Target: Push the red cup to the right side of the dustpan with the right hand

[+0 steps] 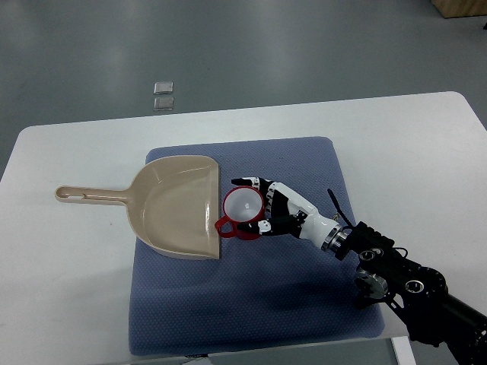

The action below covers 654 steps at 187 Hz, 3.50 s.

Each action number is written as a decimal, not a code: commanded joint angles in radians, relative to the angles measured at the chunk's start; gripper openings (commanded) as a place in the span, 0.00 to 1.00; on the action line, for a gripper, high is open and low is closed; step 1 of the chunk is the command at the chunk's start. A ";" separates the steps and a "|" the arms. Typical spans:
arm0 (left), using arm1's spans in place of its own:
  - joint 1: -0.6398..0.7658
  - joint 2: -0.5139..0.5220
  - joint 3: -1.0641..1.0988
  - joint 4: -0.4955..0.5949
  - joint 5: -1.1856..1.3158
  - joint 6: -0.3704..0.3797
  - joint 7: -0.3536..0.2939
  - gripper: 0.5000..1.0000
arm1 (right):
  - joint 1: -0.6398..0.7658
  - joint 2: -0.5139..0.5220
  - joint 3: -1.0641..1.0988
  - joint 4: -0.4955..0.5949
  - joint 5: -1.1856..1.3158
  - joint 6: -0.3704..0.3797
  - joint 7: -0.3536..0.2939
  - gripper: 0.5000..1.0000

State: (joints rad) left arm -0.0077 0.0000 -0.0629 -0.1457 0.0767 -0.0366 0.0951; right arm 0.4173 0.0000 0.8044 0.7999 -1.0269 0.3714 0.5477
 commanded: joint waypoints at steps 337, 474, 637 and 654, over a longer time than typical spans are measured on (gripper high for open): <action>0.000 0.000 0.000 0.000 0.000 0.000 0.000 1.00 | 0.020 0.000 -0.074 0.012 0.060 0.003 0.005 0.86; 0.000 0.000 0.000 0.000 0.000 0.000 0.000 1.00 | 0.021 0.000 -0.071 0.001 0.060 0.009 0.026 0.86; 0.000 0.000 0.000 0.000 0.000 0.000 0.000 1.00 | 0.024 -0.061 -0.054 -0.001 0.059 0.009 0.063 0.86; 0.000 0.000 0.000 0.000 0.000 0.000 0.000 1.00 | 0.024 -0.074 -0.053 -0.001 0.060 0.009 0.063 0.86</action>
State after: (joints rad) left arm -0.0077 0.0000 -0.0629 -0.1457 0.0767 -0.0370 0.0951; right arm 0.4418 -0.0594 0.7495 0.7992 -0.9679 0.3798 0.6109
